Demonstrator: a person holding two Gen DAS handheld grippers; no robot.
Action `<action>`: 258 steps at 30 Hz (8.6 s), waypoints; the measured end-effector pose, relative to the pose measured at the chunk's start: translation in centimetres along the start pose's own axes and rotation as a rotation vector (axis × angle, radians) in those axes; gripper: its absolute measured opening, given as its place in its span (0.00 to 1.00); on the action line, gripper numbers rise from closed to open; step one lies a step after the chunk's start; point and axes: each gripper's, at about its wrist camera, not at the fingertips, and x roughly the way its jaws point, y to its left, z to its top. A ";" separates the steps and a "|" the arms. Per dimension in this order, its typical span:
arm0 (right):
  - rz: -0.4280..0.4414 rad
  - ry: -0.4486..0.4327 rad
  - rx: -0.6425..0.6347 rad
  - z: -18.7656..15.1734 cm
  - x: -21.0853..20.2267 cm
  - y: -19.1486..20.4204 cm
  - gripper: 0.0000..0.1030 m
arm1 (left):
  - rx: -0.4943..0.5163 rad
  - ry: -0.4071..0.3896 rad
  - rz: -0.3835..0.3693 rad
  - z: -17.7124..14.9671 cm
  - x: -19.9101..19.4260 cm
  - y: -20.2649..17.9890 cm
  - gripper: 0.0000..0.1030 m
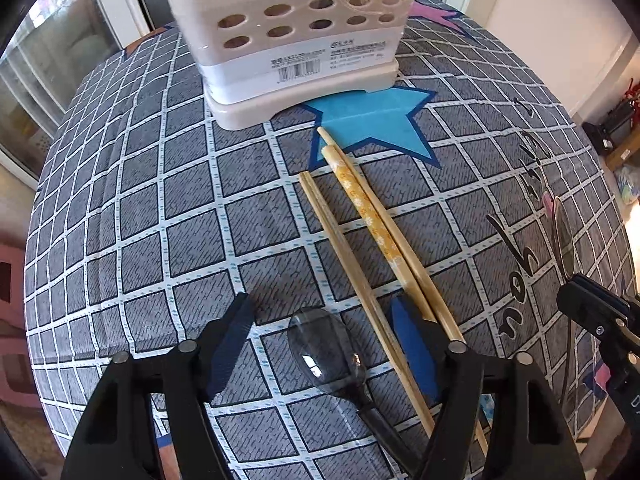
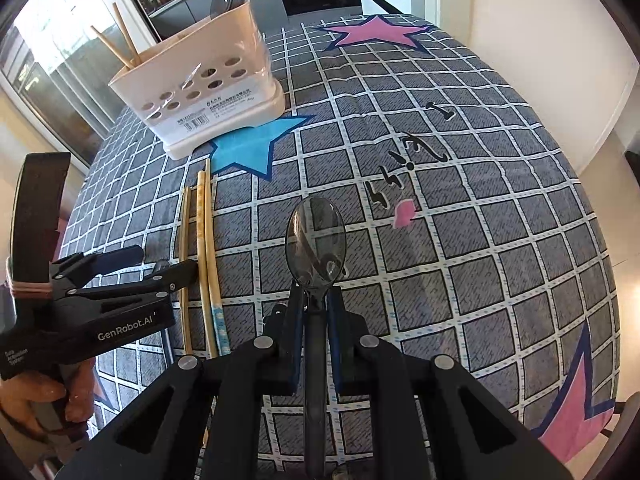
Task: Organize utensils
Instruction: 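Grasp a wooden chopstick with the left gripper while the right gripper grasps a clear spoon, then carry the chopstick over the caddy with the left gripper while the right gripper carries the spoon there, then open the right gripper to drop the spoon into the caddy while the left gripper releases the chopstick, then grasp a dark spoon by its handle with the left gripper while the right gripper grasps a clear spoon, then carry the dark spoon over the caddy with the left gripper while the right gripper carries the clear spoon there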
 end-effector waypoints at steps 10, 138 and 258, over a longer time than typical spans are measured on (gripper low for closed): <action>0.005 -0.011 0.006 0.1 -0.7 -0.2 0.12 | 0.034 0.062 -0.059 4.2 0.8 -2.8 0.42; 0.077 -0.086 0.032 1.4 -1.6 1.6 0.62 | -0.105 -0.373 -0.050 -6.4 -7.1 5.8 0.37; 0.276 -0.131 0.028 4.1 -6.6 1.4 0.02 | -0.046 -0.492 -0.229 -1.1 -14.0 7.4 0.42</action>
